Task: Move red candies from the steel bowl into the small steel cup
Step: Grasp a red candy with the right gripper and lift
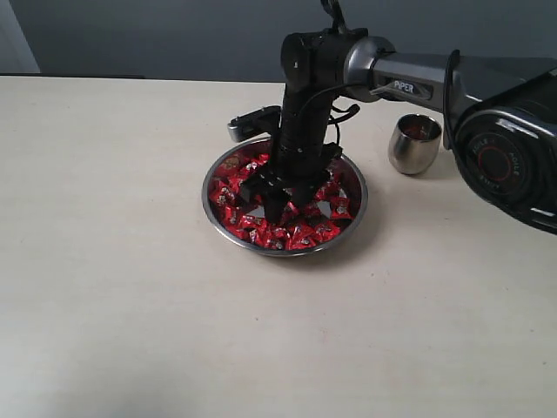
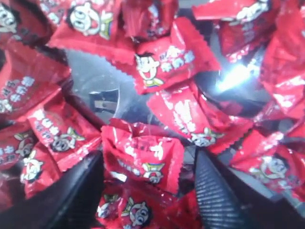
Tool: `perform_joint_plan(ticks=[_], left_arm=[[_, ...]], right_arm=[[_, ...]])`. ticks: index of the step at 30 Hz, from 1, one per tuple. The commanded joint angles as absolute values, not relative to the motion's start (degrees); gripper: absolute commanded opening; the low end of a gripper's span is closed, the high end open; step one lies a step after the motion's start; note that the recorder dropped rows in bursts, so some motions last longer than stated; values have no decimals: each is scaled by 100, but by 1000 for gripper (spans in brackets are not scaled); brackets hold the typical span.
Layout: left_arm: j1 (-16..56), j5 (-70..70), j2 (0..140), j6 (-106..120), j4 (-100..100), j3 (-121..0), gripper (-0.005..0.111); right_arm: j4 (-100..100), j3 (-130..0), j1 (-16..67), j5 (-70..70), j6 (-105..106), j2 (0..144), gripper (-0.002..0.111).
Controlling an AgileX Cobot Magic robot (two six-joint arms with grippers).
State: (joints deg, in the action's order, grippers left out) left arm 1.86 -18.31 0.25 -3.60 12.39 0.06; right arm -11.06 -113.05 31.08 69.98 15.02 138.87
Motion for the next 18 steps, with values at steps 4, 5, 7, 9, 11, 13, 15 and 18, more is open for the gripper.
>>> perform_joint_plan(ticks=[4,5,7,9,11,13,15,18], left_arm=[[188,-1792,0,-391,1257,0,0],[188,-1792,0,-391,1257,0,0],[188,-1792,0,-391,1257,0,0],[188,-1792,0,-391,1257,0,0],[188,-1792,0,-391,1257,0,0],[188,-1792,0,-391,1257,0,0],[188,-1792,0,-391,1257,0,0],[188,-1792,0,-391,1257,0,0]], right_arm=[[-1033,-11281,3098,6996,1494,13749,18],[-1033,-11281,3098,6996,1494,13711,10],[-1033,-11281,3098,6996,1494,13621,-1],[-1033,-11281,3098,6996,1545,13483,-1],[-957,-11281,3085,6996,1581,13334,-1],[-784,-11281,3075,6996,1581,13171,-1],[-433,-11281,3051,6996,1581,12988,-1],[33,-11281,2924,6996,1581,12764,-1]])
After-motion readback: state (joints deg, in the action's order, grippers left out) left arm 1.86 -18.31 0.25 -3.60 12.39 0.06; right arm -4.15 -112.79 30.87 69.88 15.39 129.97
